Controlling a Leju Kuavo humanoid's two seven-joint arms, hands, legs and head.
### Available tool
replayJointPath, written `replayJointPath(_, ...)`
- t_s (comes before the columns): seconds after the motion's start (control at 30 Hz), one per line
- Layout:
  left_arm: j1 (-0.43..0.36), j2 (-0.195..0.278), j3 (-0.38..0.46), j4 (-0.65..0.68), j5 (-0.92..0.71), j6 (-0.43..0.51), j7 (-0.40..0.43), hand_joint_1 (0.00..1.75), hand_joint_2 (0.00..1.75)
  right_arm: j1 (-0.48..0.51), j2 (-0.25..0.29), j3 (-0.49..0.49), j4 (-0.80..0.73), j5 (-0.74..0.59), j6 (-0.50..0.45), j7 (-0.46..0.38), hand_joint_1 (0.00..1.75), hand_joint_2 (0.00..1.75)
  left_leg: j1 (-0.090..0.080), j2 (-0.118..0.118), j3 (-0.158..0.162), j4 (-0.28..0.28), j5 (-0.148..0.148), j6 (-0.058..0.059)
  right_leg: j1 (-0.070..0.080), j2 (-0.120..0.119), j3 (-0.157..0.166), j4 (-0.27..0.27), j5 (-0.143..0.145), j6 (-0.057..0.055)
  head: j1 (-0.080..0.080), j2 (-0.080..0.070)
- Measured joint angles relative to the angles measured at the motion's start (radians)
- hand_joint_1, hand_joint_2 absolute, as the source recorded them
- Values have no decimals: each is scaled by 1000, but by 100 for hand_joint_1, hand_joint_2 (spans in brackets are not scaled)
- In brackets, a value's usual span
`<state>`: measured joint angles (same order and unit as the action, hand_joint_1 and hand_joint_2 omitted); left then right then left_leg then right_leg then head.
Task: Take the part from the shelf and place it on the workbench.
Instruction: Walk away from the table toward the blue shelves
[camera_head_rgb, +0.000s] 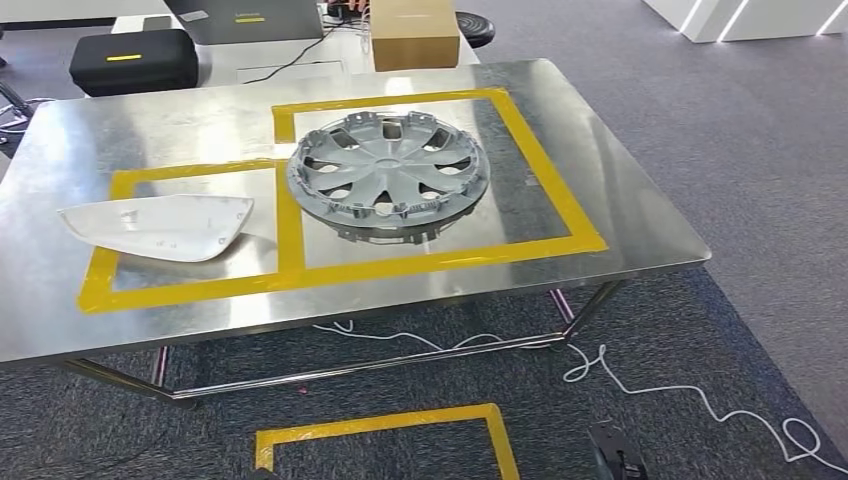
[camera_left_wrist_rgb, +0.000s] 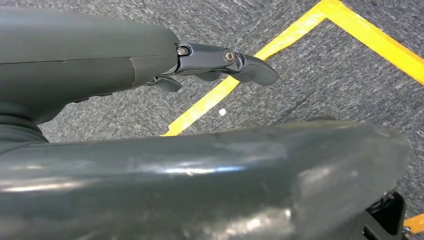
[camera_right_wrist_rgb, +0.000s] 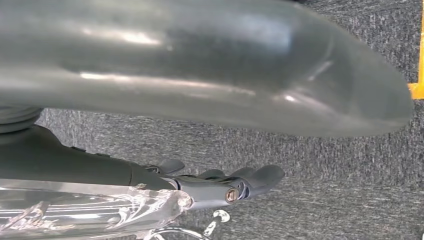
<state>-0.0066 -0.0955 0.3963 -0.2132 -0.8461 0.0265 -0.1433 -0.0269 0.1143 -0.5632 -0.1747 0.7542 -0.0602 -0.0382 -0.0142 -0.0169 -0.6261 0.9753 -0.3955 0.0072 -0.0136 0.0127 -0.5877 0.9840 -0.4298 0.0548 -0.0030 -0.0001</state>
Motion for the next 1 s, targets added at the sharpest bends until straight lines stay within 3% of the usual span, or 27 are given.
replayJointPath(0.13,-1,0,-3,0,-2,6,2,0,0,-1,1,-1,0,0,0,0,0,0,-2,0,2,2,-3,10,-3,0,5,-2,-1,9,0,0)
replayJointPath(0.2,-2,0,-3,0,-4,8,3,0,0,-1,2,-2,0,1,-1,1,0,0,3,1,8,-4,0,16,-2,-1,0,14,-16,15,1,0)
replayJointPath(0.27,-4,-1,-3,0,-5,10,3,0,0,-1,2,-4,0,2,-2,1,0,0,8,2,13,-9,2,21,-2,-3,-36,102,-72,19,3,0)
replayJointPath(0.33,-6,-2,-3,0,-5,11,3,0,0,-1,2,-7,0,2,-2,1,0,0,8,3,14,-9,2,22,-3,-4,-95,241,-142,22,3,0)
replayJointPath(0.37,-6,-2,-3,1,-5,11,3,0,0,-1,2,-9,0,2,-2,1,0,0,8,3,14,-8,2,22,-4,-4,-113,285,-157,24,3,0)
replayJointPath(0.4,-6,-2,-3,1,-4,11,3,0,0,-1,2,-10,0,2,-2,1,0,0,9,3,14,-8,3,20,-4,-4,-112,291,-154,24,3,0)
replayJointPath(0.43,-6,-3,-3,1,-1,11,2,0,0,-1,2,-12,0,2,-2,0,0,0,10,3,14,-8,3,18,-5,-5,-88,251,-131,24,3,0)
replayJointPath(0.5,-6,-4,-2,2,12,13,-1,0,0,-5,2,-13,0,1,-2,-1,0,0,12,2,14,-5,5,8,-6,-5,-8,108,-73,24,4,0)
replayJointPath(0.57,-7,-4,1,2,24,16,-5,0,0,-8,4,-15,0,0,-2,-4,0,0,11,1,13,0,7,-6,-4,-1,41,21,-44,15,2,0)
replayJointPath(0.67,-7,-3,6,3,24,19,-8,0,0,-5,5,-18,0,2,-3,-5,0,0,13,1,11,-1,12,-26,0,2,39,16,-33,-11,0,0)
replayJointPath(0.7,-7,-2,6,3,24,19,-8,0,0,-4,4,-19,0,2,-4,-4,0,0,15,1,7,7,2,-32,0,1,36,16,-29,-20,-1,0)
replayJointPath(0.77,-7,-1,7,3,23,20,-8,0,0,-5,4,-22,0,4,-5,-3,0,0,17,2,-22,81,-62,-42,-2,-2,27,15,-18,-34,-4,0)
replayJointPath(0.83,-8,-2,7,4,23,20,-8,0,0,-4,4,-25,0,6,-6,-3,0,0,18,3,-71,216,-146,-48,-1,-5,14,15,-10,-38,-6,0)
replayJointPath(0.87,-8,-2,7,4,23,20,-8,0,0,-4,4,-26,0,6,-6,-3,0,0,18,3,-85,267,-170,-49,0,-5,8,15,-5,-38,-5,0)
replayJointPath(0.9,-8,-2,7,4,23,20,-9,0,0,-3,4,-28,0,6,-6,-3,0,0,18,3,-83,284,-175,-49,0,-6,1,15,-1,-36,-6,0)
replayJointPath(0.93,-8,-2,7,4,23,20,-9,0,0,-3,4,-29,0,7,-6,-3,0,0,18,3,-60,263,-162,-48,-1,-6,-4,16,4,-34,-5,0)
replayJointPath(1.0,-10,-2,7,5,23,20,-11,0,0,-3,4,-33,0,7,-5,-3,0,0,19,3,32,133,-114,-44,-1,-5,-11,16,12,-26,-6,0)
